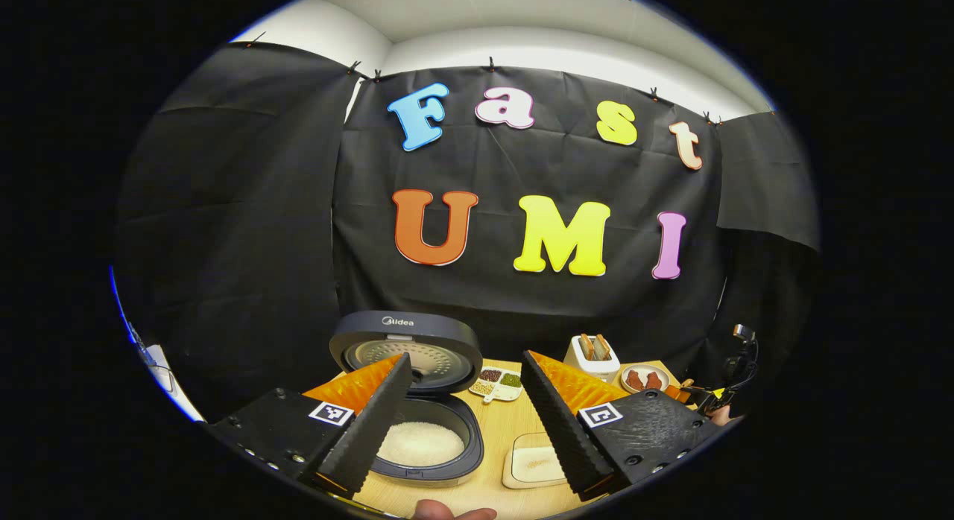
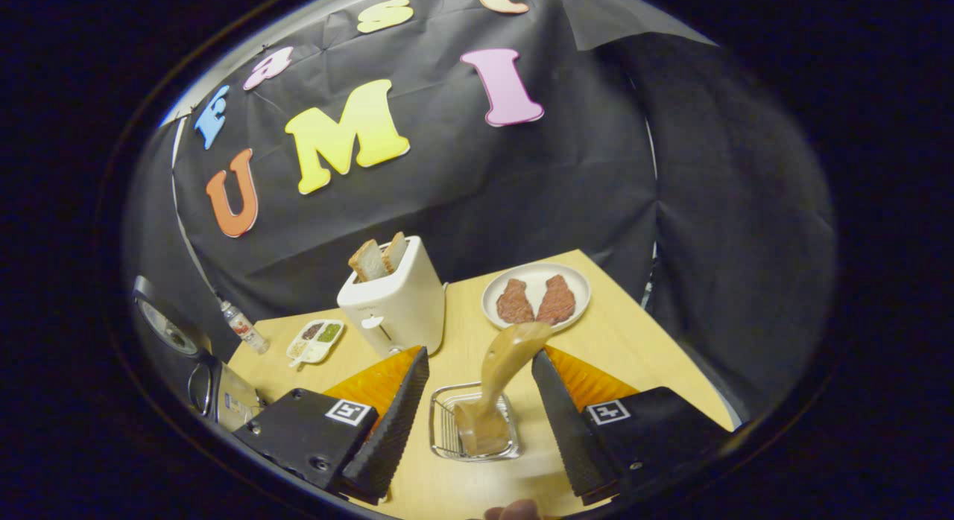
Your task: Close the left gripper, press the button to open the rice cooker; take a wooden spoon from the chopstick holder with the right hand, scoop a spoonful of rice and pour it into the rice cooker, then put the wooden spoon back into the chopstick holder.
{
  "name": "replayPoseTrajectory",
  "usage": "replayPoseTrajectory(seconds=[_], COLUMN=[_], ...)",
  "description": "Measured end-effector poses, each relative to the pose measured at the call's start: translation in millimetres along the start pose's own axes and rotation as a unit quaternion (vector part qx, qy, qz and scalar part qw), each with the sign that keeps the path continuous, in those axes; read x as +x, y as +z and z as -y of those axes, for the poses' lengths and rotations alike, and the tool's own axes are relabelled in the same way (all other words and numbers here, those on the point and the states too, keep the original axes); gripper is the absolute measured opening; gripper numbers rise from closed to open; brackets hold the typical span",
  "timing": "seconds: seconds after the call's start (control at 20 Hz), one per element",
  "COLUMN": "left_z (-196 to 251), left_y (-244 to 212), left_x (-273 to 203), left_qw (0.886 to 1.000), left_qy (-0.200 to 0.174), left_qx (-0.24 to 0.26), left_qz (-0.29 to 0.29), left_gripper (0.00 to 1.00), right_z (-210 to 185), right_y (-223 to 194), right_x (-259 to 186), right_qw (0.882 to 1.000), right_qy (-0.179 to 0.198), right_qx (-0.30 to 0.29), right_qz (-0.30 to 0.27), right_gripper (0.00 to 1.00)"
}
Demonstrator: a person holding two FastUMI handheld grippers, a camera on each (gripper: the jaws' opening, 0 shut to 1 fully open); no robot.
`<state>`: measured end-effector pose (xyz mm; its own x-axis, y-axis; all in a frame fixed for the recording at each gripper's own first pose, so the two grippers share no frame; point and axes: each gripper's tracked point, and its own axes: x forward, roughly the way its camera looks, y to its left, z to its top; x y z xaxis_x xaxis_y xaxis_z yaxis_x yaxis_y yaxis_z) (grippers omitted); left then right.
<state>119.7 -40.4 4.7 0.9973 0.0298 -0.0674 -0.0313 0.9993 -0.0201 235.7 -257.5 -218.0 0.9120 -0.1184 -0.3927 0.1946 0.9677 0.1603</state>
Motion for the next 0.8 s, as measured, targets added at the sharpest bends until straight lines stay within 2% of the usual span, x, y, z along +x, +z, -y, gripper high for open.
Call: replayPoseTrajectory(seconds=[0.15,0.2,0.3,0.6,0.8], left_z=[-11.7,-17.0,-27.0,-56.6,-66.5], left_y=[17.4,23.1,33.9,32.8,25.0], left_x=[9.1,13.9,22.1,67.9,105.8], left_qw=[1.0,1.0,0.999,0.999,0.999], left_qy=[0.005,0.009,0.018,0.037,0.036], left_qx=[0.006,0.002,-0.004,0.013,0.001], left_qz=[0.018,0.021,0.029,0.021,-0.005], left_gripper=[0.94,0.94,0.94,0.95,0.94], right_z=[1.3,0.9,-2.6,-21.0,-20.6], right_y=[32.7,43.6,59.0,65.8,57.6], right_x=[-33.1,-46.1,-69.4,-129.4,-158.9], right_qw=[0.999,0.998,0.996,0.994,0.994], right_qy=[-0.013,-0.019,-0.024,-0.011,-0.015], right_qx=[-0.032,-0.041,-0.05,-0.052,-0.053], right_qz=[0.04,0.054,0.075,0.097,0.098], right_gripper=[0.92,0.97,0.99,1.0,1.0])
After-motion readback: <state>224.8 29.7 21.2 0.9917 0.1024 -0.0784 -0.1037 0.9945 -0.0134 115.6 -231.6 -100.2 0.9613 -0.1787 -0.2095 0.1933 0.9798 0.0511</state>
